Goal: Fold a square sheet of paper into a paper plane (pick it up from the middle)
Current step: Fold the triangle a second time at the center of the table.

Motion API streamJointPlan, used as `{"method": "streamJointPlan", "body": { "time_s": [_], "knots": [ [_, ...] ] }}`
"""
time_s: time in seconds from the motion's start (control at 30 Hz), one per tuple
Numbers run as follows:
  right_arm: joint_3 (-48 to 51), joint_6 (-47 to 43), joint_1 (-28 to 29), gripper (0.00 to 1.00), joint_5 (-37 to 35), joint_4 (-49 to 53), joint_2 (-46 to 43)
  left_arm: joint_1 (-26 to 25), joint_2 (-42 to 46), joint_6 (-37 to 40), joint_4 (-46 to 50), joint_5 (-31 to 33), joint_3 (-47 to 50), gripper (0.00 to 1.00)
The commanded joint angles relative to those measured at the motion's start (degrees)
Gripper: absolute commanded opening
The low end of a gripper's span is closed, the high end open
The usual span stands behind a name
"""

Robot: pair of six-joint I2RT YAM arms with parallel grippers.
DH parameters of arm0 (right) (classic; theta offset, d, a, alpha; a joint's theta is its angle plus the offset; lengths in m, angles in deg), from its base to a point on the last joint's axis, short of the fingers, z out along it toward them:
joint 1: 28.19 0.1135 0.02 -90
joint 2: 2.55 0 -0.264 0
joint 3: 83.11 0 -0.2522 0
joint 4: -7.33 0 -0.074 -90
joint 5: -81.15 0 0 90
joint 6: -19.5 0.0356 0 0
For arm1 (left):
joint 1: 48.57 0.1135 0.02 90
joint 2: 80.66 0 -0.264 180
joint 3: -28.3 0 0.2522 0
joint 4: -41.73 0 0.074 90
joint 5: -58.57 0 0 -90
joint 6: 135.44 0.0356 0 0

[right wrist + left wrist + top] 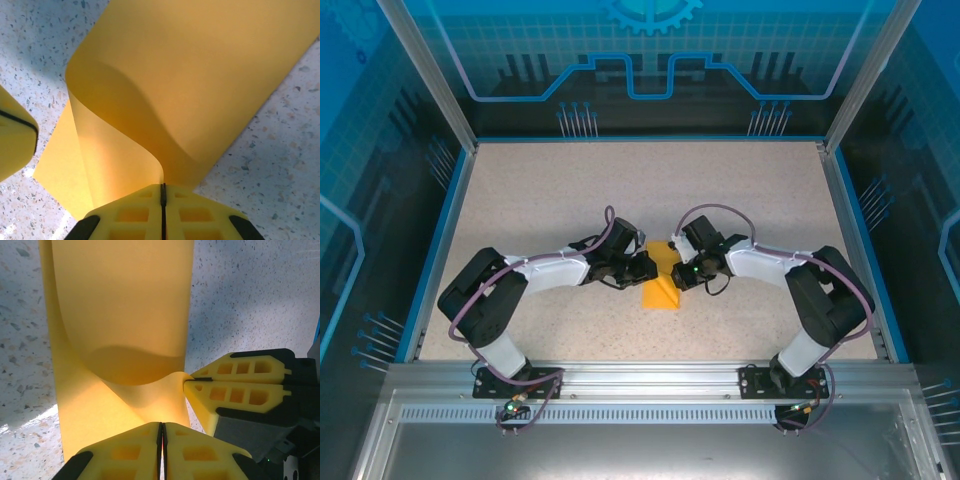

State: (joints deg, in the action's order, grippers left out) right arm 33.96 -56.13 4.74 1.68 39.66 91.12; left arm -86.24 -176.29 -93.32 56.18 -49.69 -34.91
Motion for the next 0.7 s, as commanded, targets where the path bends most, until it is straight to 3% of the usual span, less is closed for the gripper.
{"method": "streamJointPlan", "body": {
  "time_s": [0.0, 0.67],
  "knots": [
    [-0.82, 0.66, -1.07, 0.08, -0.50, 0.67, 0.68, -0.45, 0.19, 1.02, 1.42, -1.34, -1.53, 0.12],
    [-2.69, 0.24, -1.10, 0.09, -0.07, 0.51, 0.67, -0.56, -0.61, 1.19, 1.34, -2.22, -1.79, 0.12]
  ]
}}
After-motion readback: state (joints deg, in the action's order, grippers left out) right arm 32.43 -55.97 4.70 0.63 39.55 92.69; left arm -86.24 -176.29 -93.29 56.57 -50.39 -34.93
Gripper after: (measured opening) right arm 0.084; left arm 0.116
